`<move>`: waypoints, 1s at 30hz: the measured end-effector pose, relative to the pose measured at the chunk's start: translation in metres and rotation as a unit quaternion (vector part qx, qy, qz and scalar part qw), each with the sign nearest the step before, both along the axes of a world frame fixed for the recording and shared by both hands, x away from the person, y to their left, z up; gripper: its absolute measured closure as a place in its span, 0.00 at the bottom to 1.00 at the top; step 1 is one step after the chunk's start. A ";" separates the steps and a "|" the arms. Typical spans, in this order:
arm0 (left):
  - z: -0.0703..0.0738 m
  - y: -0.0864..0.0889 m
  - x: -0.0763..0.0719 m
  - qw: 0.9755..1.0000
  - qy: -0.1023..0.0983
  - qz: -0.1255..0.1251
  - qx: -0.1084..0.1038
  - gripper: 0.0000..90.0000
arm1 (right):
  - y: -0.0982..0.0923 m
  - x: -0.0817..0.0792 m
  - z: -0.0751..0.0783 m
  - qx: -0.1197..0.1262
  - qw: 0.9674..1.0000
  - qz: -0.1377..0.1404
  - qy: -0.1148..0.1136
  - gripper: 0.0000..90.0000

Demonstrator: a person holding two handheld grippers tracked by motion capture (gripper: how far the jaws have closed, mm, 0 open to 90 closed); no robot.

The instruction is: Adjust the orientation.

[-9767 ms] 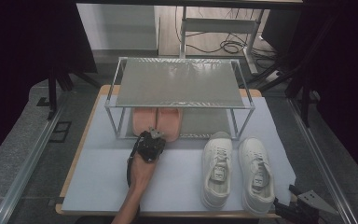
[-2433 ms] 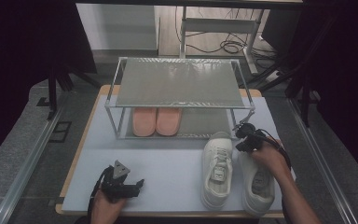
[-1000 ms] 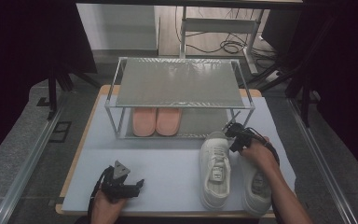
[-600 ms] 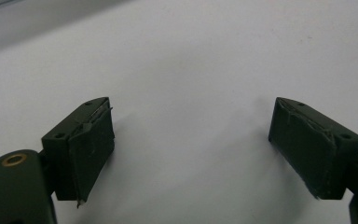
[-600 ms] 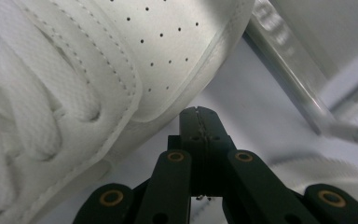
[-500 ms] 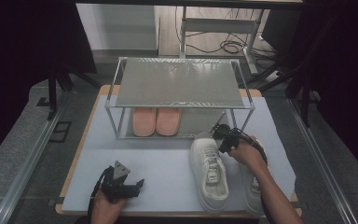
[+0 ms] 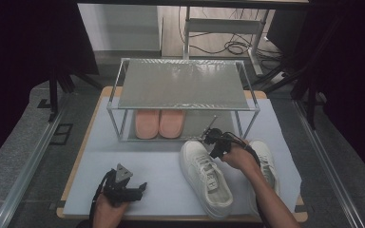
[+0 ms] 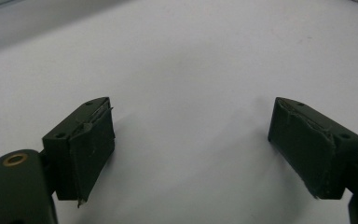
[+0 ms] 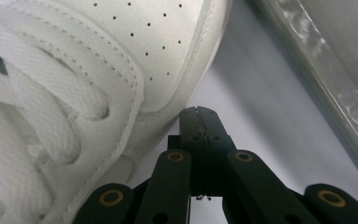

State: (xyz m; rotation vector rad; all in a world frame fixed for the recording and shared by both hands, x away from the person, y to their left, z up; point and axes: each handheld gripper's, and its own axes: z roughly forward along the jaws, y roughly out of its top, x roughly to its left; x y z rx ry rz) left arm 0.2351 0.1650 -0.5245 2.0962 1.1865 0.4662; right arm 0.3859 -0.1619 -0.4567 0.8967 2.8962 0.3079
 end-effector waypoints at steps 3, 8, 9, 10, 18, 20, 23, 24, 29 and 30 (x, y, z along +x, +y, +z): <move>0.000 0.000 0.000 1.000 0.000 0.000 0.000 0.16 | 0.007 -0.002 0.000 -0.001 1.000 0.004 -0.001 1.00; 0.000 0.000 0.000 1.000 0.000 0.000 0.000 0.16 | 0.017 -0.003 -0.001 0.003 1.000 0.015 -0.001 1.00; 0.000 0.000 0.000 1.000 0.000 0.000 0.000 0.16 | 0.018 -0.004 0.000 0.001 1.000 0.017 -0.001 1.00; 0.000 0.000 0.000 1.000 0.000 0.000 0.000 0.16 | 0.020 -0.004 -0.001 0.003 1.000 0.018 -0.001 1.00; 0.000 0.000 0.000 1.000 0.000 0.001 0.000 0.16 | 0.036 -0.007 -0.001 0.008 0.999 0.040 0.002 1.00; 0.000 0.000 0.000 1.000 0.000 0.000 0.000 0.16 | 0.041 -0.008 -0.001 0.009 0.999 0.045 0.003 1.00; 0.000 0.000 0.000 1.000 0.000 0.001 0.000 0.16 | 0.045 -0.009 -0.002 0.007 0.999 0.049 0.004 1.00; 0.000 0.000 0.000 1.000 0.000 0.001 0.000 0.16 | 0.045 -0.008 -0.002 0.007 0.999 0.049 0.005 1.00; 0.000 0.000 0.000 1.000 0.000 0.001 0.000 0.16 | 0.038 -0.006 -0.002 0.015 0.999 0.049 0.013 0.95; 0.000 0.000 0.000 1.000 0.000 0.001 0.000 0.16 | 0.037 -0.006 -0.001 0.015 0.999 0.048 0.012 0.93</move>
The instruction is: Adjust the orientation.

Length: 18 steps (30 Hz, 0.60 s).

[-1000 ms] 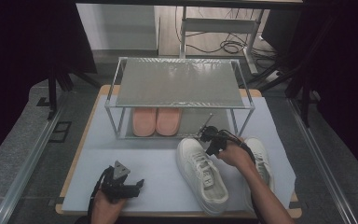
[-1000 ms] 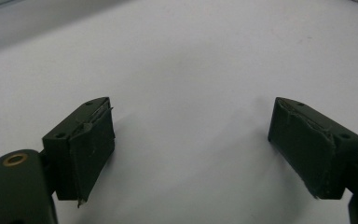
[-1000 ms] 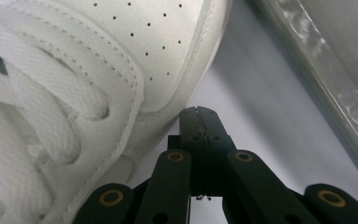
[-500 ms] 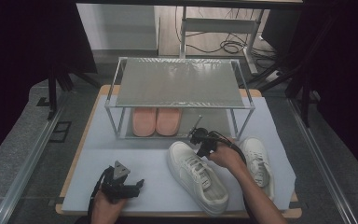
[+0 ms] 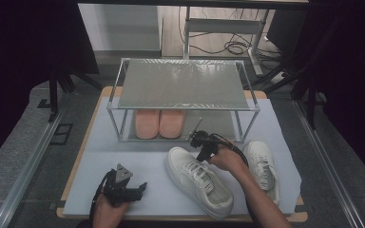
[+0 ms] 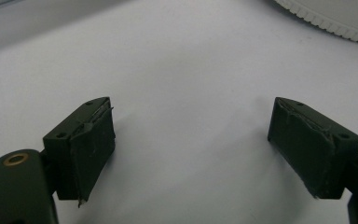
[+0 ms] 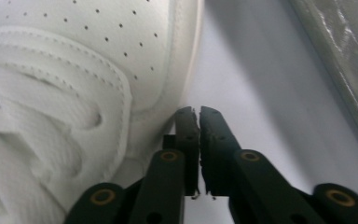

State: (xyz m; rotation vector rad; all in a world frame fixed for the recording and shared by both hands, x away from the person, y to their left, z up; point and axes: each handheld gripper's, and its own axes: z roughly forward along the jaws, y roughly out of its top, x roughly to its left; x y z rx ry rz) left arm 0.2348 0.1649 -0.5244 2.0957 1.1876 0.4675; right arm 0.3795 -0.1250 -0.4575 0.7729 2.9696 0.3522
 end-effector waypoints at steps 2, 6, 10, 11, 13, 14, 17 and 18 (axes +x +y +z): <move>0.000 0.000 0.000 1.000 0.000 0.000 0.000 0.16 | -0.004 0.000 0.003 0.001 1.000 -0.010 -0.002 0.89; 0.000 0.000 0.000 1.000 0.000 0.000 0.000 0.16 | -0.012 0.000 0.012 0.003 1.000 -0.018 -0.008 0.84; 0.000 0.000 0.000 1.000 0.000 0.000 0.000 0.16 | -0.020 -0.001 0.017 0.003 1.000 -0.022 -0.008 0.84; 0.000 0.000 0.000 1.000 0.000 0.000 0.000 0.16 | -0.021 -0.001 0.017 0.005 1.000 -0.019 -0.008 0.85; 0.000 0.000 0.000 1.000 0.000 0.000 0.000 0.16 | -0.019 -0.001 0.017 0.006 1.000 -0.019 -0.006 0.88; 0.000 0.000 0.000 1.000 0.000 0.000 0.000 0.16 | -0.018 -0.001 0.016 0.005 1.000 -0.018 -0.005 0.90; 0.000 0.000 0.000 1.000 0.000 0.000 0.000 0.16 | -0.009 0.001 0.010 0.001 1.000 -0.014 0.001 0.98; 0.000 0.000 0.000 1.000 0.000 0.000 0.000 0.16 | -0.006 0.001 0.008 0.000 1.000 -0.010 0.004 0.99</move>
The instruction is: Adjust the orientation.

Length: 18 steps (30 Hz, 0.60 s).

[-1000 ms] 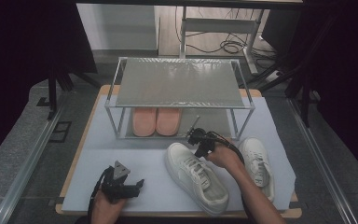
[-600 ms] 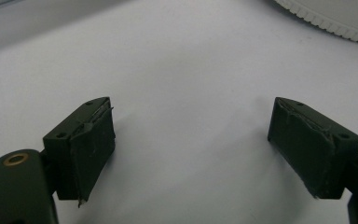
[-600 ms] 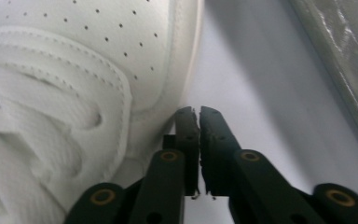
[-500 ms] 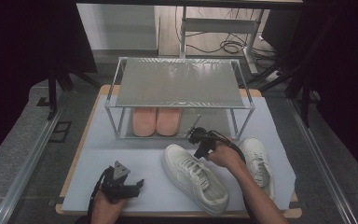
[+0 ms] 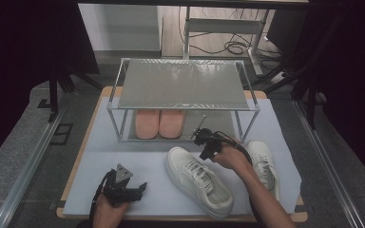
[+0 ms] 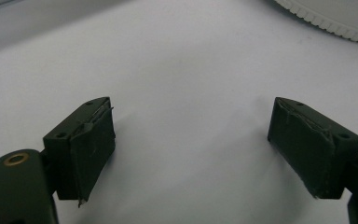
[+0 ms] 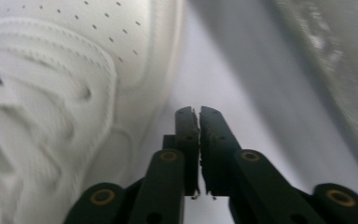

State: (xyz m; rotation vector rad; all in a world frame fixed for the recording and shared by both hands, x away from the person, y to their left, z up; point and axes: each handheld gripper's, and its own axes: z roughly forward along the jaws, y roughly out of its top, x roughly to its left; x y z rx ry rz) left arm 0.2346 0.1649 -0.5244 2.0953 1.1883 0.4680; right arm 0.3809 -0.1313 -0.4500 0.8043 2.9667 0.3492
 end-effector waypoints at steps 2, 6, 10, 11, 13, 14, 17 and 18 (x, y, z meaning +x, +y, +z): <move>0.000 0.000 0.000 1.000 0.000 0.000 0.000 0.16 | 0.007 0.001 -0.006 -0.006 1.000 0.008 0.006 1.00; 0.000 0.000 0.000 1.000 -0.001 0.000 -0.001 0.16 | 0.019 0.001 -0.012 -0.021 1.000 0.006 0.007 1.00; 0.000 0.000 0.000 1.000 0.000 0.000 0.001 0.16 | 0.023 0.001 -0.012 -0.019 1.000 0.013 0.006 1.00; 0.000 0.000 0.000 1.000 0.000 0.000 0.001 0.16 | 0.025 0.000 -0.012 -0.019 1.000 0.015 0.006 1.00; 0.000 0.000 0.000 1.000 0.000 0.000 0.001 0.16 | 0.031 -0.002 -0.012 -0.016 1.000 0.023 0.006 1.00; 0.000 0.000 0.000 1.000 0.000 0.000 0.001 0.16 | 0.034 -0.003 -0.012 -0.015 1.000 0.026 0.007 1.00; 0.000 0.000 0.000 1.000 0.000 0.000 0.001 0.17 | 0.047 -0.008 -0.013 -0.014 0.999 0.050 0.008 1.00; 0.000 0.000 0.000 1.000 0.000 0.000 0.001 0.17 | 0.051 -0.009 -0.012 -0.015 0.998 0.052 0.010 1.00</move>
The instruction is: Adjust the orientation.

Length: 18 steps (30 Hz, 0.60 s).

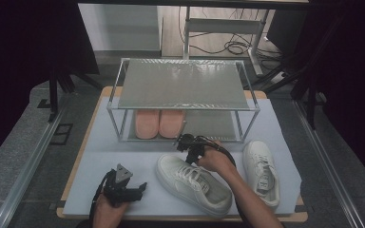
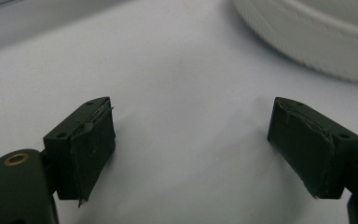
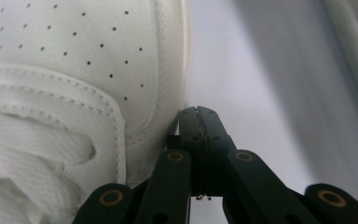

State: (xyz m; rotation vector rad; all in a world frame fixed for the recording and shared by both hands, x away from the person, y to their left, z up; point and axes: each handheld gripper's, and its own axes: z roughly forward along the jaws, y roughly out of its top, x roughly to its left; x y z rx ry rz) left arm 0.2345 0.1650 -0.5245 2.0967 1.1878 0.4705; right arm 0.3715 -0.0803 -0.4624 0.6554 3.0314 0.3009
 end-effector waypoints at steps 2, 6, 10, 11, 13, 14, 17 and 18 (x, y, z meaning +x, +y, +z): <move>0.000 0.000 0.000 1.000 0.000 0.000 0.000 0.17 | 0.010 -0.004 0.000 0.003 1.000 0.016 0.004 1.00; 0.000 0.000 0.000 1.000 0.000 0.000 0.000 0.17 | 0.019 -0.007 0.000 0.000 1.000 0.029 0.000 1.00; 0.000 0.000 0.000 1.000 -0.001 0.000 0.000 0.17 | 0.013 -0.006 0.001 0.005 1.000 0.026 0.004 0.97; 0.000 0.000 0.000 1.000 0.000 0.000 0.000 0.17 | 0.011 -0.006 0.002 0.006 1.000 0.023 0.002 0.96; 0.000 0.000 0.000 1.000 0.000 0.000 0.000 0.17 | 0.005 -0.006 0.005 0.009 1.000 0.016 -0.002 0.92; 0.000 0.000 0.000 1.000 0.000 0.000 0.000 0.17 | 0.000 -0.006 0.008 0.010 1.000 0.013 -0.005 0.89; 0.000 0.000 -0.001 1.000 -0.001 0.001 0.000 0.17 | -0.013 -0.005 0.018 0.019 1.000 -0.008 -0.018 0.72; 0.000 0.000 -0.001 1.000 -0.002 0.002 -0.003 0.17 | -0.018 -0.005 0.022 0.019 1.000 -0.015 -0.019 0.66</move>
